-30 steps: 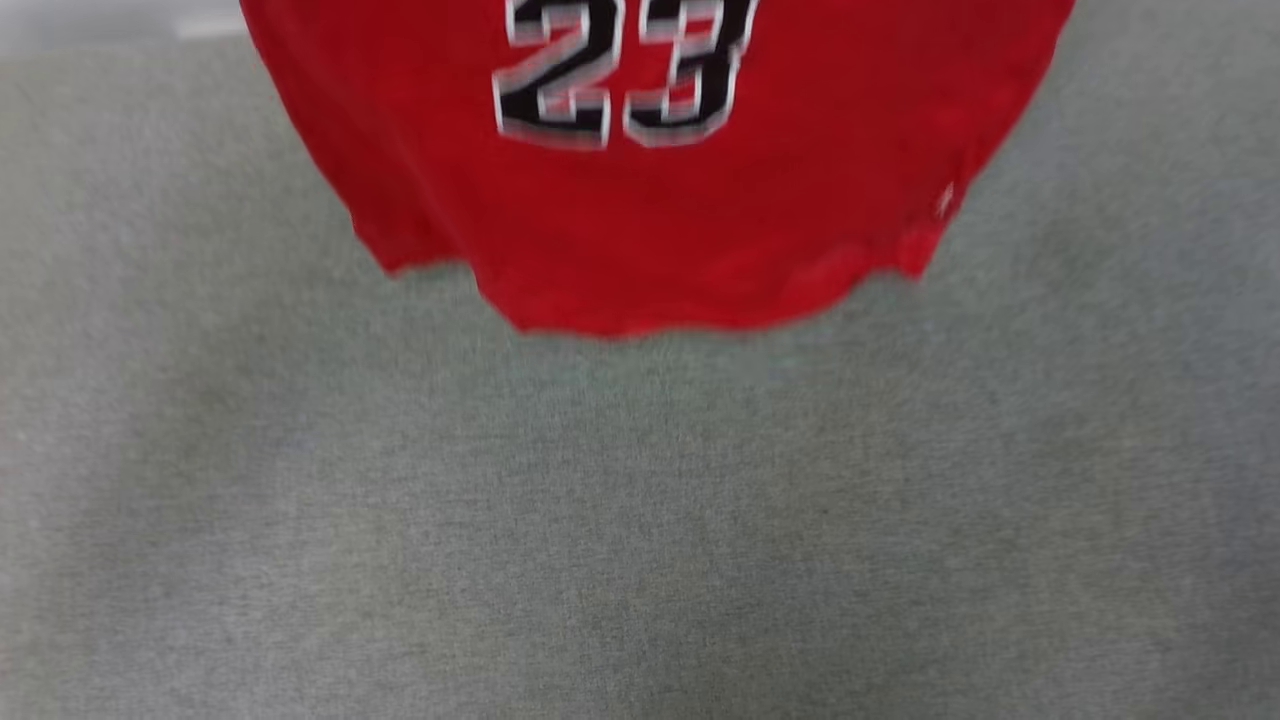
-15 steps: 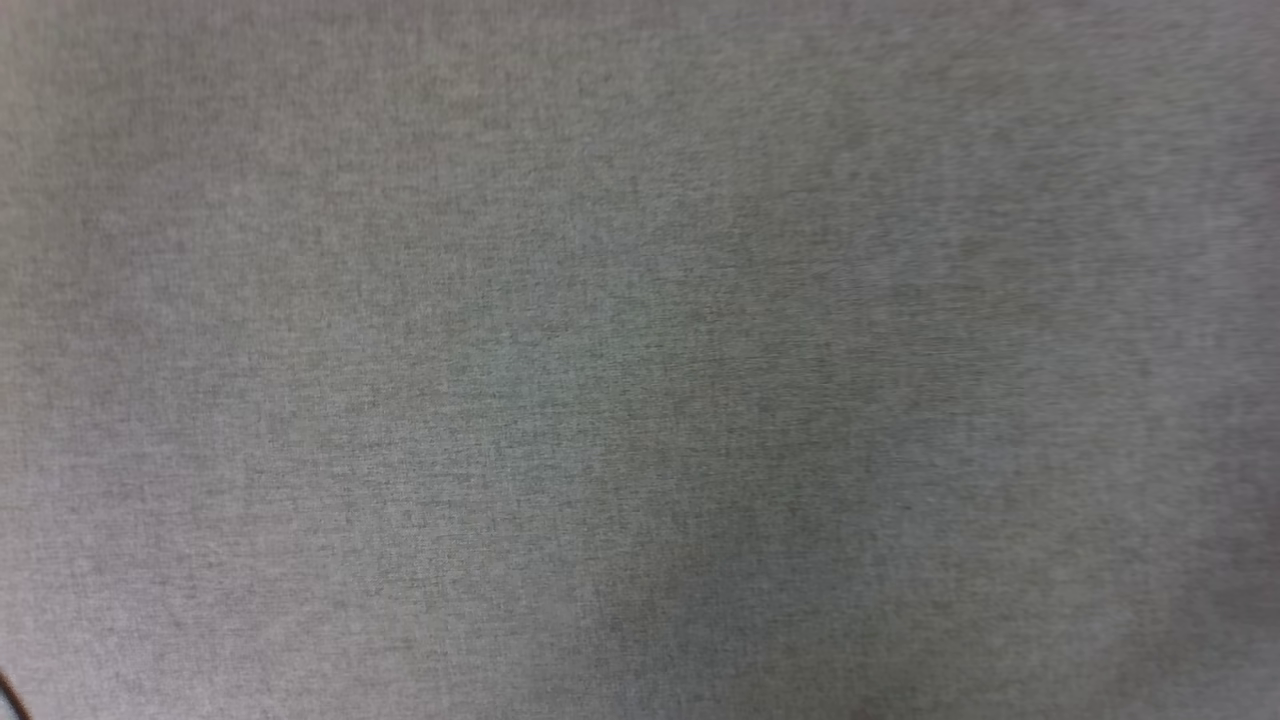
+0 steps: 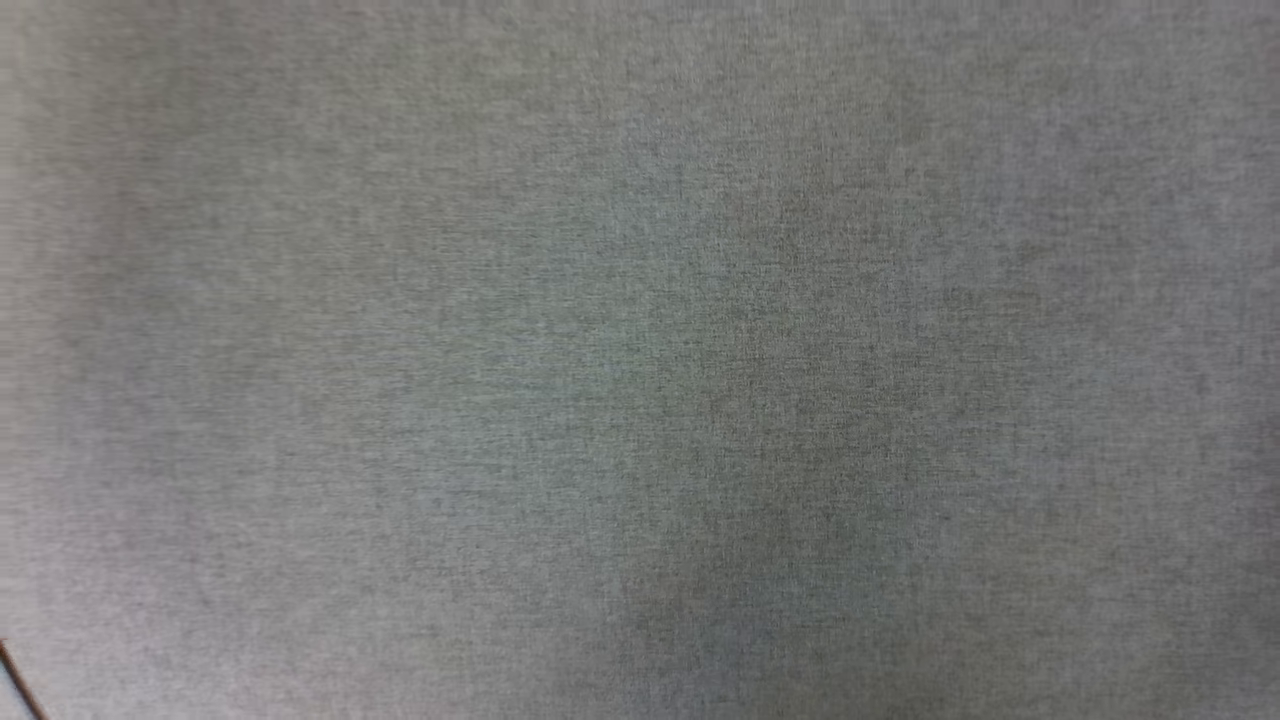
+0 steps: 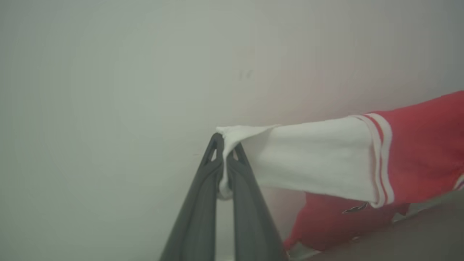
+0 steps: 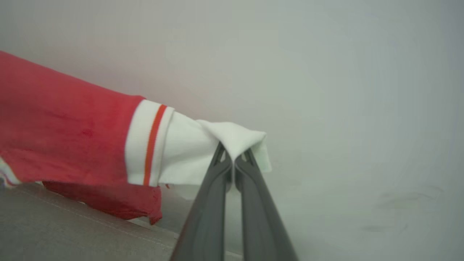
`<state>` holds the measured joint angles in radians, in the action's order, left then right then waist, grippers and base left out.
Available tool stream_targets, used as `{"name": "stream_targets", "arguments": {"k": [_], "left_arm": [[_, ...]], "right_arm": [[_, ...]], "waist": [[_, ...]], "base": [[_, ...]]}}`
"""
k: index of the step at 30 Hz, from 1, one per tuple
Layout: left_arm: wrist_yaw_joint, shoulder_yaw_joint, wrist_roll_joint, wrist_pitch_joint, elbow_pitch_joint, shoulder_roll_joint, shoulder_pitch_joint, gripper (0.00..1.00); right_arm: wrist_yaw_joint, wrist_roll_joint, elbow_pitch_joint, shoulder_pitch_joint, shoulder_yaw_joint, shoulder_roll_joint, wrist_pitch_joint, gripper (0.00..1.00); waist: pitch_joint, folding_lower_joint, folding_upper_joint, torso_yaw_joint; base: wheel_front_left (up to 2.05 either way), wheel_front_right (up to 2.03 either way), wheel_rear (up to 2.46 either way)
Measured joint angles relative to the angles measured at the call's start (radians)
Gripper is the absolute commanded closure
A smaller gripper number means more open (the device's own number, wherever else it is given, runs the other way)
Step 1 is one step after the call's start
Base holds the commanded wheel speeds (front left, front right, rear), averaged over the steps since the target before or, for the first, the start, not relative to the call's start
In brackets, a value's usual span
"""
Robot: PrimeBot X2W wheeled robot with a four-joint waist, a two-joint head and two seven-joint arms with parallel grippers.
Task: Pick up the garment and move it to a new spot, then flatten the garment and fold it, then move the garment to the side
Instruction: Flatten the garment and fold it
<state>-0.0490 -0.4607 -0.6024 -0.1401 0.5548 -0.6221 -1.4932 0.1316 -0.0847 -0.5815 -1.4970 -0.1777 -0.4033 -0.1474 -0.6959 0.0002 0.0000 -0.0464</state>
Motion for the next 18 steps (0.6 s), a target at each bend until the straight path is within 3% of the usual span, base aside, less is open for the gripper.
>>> {"name": "stream_targets", "arguments": {"k": [10, 18], "left_arm": [[0.000, -0.096, 0.009, -0.066, 0.010, -0.009, 0.394, 1.00], [0.021, -0.154, -0.029, -0.029, -0.056, -0.046, 0.699, 1.00]], "right_arm": [[0.000, -0.156, 0.029, 0.370, -0.097, -0.080, -0.103, 1.00], [0.000, -0.277, 0.128, 0.672, -0.113, -0.130, -0.257, 1.00]], "waist": [[0.116, -0.0001, 0.0000, -0.007], [0.256, -0.0002, 0.0000, -0.012]], "base": [[0.00, 0.00, 0.00], [0.00, 0.00, 0.00]]}}
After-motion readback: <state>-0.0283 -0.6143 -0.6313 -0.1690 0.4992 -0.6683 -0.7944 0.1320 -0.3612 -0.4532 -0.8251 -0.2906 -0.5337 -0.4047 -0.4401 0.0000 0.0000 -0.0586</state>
